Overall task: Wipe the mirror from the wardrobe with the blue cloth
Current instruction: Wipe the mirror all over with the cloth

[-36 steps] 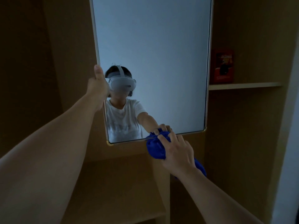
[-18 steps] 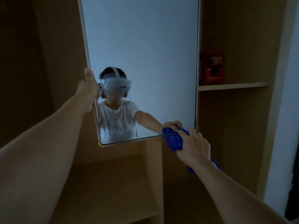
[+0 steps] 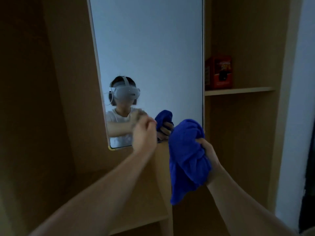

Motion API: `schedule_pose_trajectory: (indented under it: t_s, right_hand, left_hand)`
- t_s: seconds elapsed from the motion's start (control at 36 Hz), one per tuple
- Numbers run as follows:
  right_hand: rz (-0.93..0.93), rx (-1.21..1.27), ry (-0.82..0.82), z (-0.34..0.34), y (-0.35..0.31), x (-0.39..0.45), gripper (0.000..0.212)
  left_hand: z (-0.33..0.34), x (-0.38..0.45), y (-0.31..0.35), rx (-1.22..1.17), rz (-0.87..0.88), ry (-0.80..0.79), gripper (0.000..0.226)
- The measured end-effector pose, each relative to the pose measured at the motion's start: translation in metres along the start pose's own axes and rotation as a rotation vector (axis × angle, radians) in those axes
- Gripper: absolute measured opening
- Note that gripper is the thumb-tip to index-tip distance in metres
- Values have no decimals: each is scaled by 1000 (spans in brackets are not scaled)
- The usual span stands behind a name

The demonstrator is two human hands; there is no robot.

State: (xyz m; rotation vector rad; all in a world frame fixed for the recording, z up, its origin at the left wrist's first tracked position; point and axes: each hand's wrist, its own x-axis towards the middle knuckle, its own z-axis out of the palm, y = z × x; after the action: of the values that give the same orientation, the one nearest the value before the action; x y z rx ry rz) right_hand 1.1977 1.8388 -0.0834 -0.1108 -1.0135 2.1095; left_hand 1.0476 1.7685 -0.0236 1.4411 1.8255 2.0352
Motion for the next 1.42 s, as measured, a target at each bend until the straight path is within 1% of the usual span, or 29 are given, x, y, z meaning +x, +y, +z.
schedule_pose_trajectory:
  t_s: [0.03,0.08,0.14,0.17,0.25,0.31,0.39,0.44,0.47,0.5,0.53,0.56,0.58,0.64,0.69,0.72,0.75,0.78,0.81,0.83,0.86,0.92,0.97,1.03,1.06,1.11,1.19,1.28,1.42]
  right_hand:
    - [-34,29,-55,4,0,0,34]
    - [-40,31,-139,7,0,0,51]
    - [13,-6,-156,8,0,1,45]
    - [45,-59,-126,7,-1,2,35]
    - [131,-320,76,9,-5,9,22]
    - [42,-506,190,11,-7,17,16]
    - [-181,-804,281,14,-4,22,45]
    - [-234,-791,210,17,-2,21,37]
    - [-187,-718,130,19,-1,19,33]
    - [-105,-661,39,20,-1,18,41]
    - [-23,-653,-35,22,-2,17,59]
    - [42,-685,-76,23,-2,17,74]
    - [50,-714,-87,24,-2,18,80]
    - [-31,-743,-49,24,-1,21,70]
    - [-135,-737,19,27,2,22,53]
    - [-175,-742,61,26,4,24,48]
    - [-212,-756,112,25,6,26,46]
    - [-252,-796,178,23,9,28,46]
    - [-298,-871,259,21,11,30,48]
    - [-340,-985,341,18,13,32,50]
    - [-375,-1132,405,17,15,32,52]
    - [-417,-1514,447,19,21,30,57]
    - [-496,-1853,387,27,35,30,63]
    - [-598,-2042,256,40,55,34,67]
    - [-644,-2090,199,47,64,38,69]
    - [-706,-2151,135,57,77,45,70]
    - [-701,-2238,124,60,82,56,66]
    - [-619,-2297,173,48,79,61,65]
    - [-531,-2387,242,21,66,61,64]
  left_hand:
    - [9,-12,0,-179,-200,-119,19]
    - [21,-28,-2,-542,-611,-402,46]
    - [26,-38,-7,-771,-827,-598,73]
    - [25,-41,-9,-836,-868,-633,76]
    - [23,-44,-11,-910,-953,-613,62]
    - [24,-43,-11,-864,-995,-560,53]
    - [28,-38,-11,-777,-1041,-463,42]
    - [31,-33,-9,-772,-1040,-421,36]
    - [32,-30,-6,-776,-1035,-412,35]
    - [31,-29,-3,-763,-1013,-407,37]
    - [31,-27,-2,-718,-953,-414,38]
    - [31,-25,-1,-679,-874,-423,41]
    - [31,-23,0,-667,-798,-427,43]
    - [27,-21,4,-726,-754,-440,47]
    - [17,-17,5,-709,-779,-563,55]
    - [11,-15,4,-637,-817,-633,67]
    - [5,-13,3,-460,-814,-662,80]
    - [-1,-10,1,-208,-742,-654,87]
    - [-8,-5,-2,78,-591,-604,84]
    - [-15,1,-6,313,-356,-504,73]
    - [-24,11,-11,444,-130,-359,59]
    - [-43,31,-12,506,106,-32,36]
    - [-62,49,-8,498,203,312,20]
    - [-78,67,-5,395,171,546,13]
    - [-83,75,-5,352,88,585,23]
    - [-88,91,-9,226,-141,488,44]
    - [-87,102,-15,-208,-399,301,49]
    - [-87,104,-24,-206,-441,222,55]
    - [-82,106,-35,-186,-418,272,52]
